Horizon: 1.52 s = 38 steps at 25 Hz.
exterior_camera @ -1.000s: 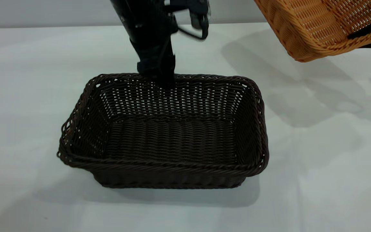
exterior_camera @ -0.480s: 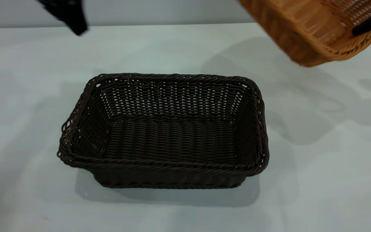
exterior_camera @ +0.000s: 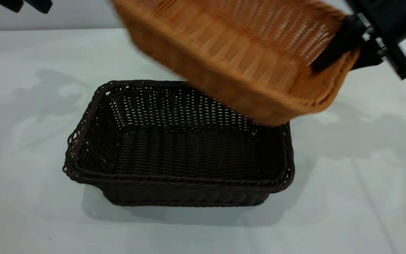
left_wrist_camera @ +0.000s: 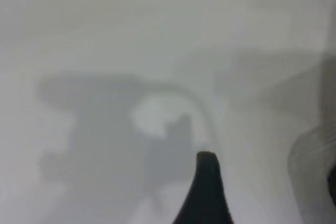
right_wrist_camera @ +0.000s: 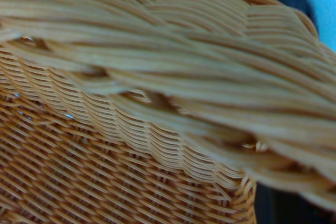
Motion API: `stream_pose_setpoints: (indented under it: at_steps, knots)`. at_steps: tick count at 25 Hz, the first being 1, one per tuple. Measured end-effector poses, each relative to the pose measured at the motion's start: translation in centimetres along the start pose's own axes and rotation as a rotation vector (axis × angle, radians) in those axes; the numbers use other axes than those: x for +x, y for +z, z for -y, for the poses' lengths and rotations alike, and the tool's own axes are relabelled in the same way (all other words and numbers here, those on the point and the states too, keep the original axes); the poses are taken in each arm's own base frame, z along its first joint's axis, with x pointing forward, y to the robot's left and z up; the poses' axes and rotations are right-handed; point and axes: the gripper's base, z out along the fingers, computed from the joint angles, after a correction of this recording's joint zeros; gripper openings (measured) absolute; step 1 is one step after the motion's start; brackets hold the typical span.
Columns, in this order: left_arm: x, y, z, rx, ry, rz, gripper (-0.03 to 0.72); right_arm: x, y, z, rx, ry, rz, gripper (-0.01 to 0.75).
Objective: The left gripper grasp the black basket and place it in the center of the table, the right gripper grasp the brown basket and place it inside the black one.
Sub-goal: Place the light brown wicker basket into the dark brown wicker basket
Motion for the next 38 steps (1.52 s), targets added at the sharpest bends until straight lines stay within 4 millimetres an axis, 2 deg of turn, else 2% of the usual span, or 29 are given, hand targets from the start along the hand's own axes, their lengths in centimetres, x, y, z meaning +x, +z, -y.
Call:
stream_pose_setpoints:
  at_steps: [5,9,18,27,32,38]
  knots:
    - [0.0,0.0,-0.1,0.0,-0.005,0.006,0.548,2.0,3.3,-2.0,0.112,-0.034,-0.109,0.082]
    - [0.0,0.0,-0.1,0.0,-0.003,0.006,0.548,2.9,4.9,-3.1,0.162,-0.058,-0.126,0.082]
    - [0.0,0.0,-0.2,-0.004,-0.002,0.012,0.548,2.7,6.1,-4.0,0.209,-0.126,-0.058,0.082]
    - [0.0,0.0,-0.1,0.004,-0.01,0.014,0.548,2.4,6.4,-7.0,0.318,-0.307,-0.071,0.082]
    - [0.0,0.0,-0.1,0.005,-0.011,0.012,0.548,2.3,6.6,-6.7,0.352,-0.302,-0.08,0.082]
    - [0.0,0.0,-0.1,0.01,-0.011,0.008,0.548,1.5,8.2,-5.2,0.371,-0.264,-0.108,0.082]
